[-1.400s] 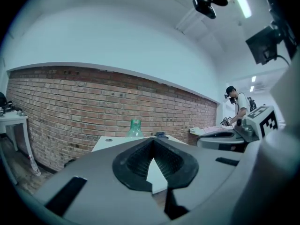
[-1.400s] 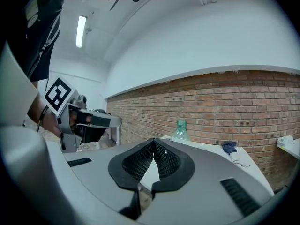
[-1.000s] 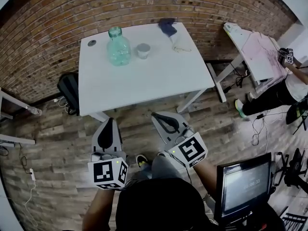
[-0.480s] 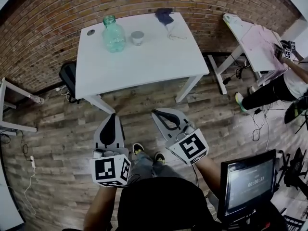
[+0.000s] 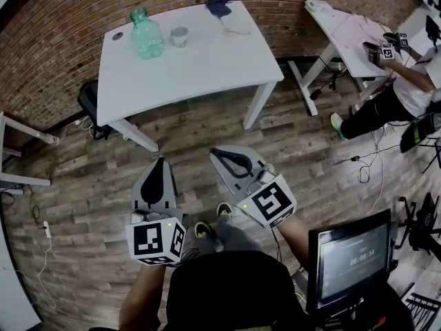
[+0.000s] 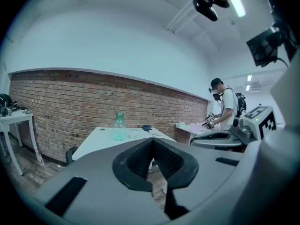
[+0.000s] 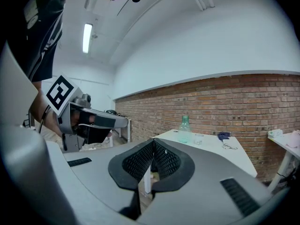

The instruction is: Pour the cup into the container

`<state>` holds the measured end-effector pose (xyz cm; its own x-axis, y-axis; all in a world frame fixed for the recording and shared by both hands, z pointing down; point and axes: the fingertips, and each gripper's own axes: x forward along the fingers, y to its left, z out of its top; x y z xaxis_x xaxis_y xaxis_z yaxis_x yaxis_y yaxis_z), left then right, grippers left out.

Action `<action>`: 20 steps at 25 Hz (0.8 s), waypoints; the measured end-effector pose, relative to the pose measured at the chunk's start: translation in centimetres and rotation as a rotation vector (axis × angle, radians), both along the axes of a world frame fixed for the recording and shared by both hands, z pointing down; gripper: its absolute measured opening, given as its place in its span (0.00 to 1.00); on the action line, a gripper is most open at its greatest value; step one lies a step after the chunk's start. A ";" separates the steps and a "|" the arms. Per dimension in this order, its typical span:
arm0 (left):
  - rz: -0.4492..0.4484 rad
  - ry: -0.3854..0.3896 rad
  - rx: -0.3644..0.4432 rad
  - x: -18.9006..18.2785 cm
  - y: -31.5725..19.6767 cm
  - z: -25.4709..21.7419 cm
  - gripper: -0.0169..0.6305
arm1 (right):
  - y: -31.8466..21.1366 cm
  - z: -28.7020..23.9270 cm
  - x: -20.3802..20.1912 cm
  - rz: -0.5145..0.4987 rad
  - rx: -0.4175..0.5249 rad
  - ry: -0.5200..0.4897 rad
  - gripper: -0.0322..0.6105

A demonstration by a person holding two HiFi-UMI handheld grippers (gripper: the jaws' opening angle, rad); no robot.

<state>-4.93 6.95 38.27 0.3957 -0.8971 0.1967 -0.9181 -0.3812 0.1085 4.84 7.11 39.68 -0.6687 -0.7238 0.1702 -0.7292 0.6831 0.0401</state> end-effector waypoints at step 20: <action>-0.015 0.058 -0.025 -9.6 17.4 1.8 0.02 | 18.1 0.8 -8.4 0.023 -0.009 0.070 0.05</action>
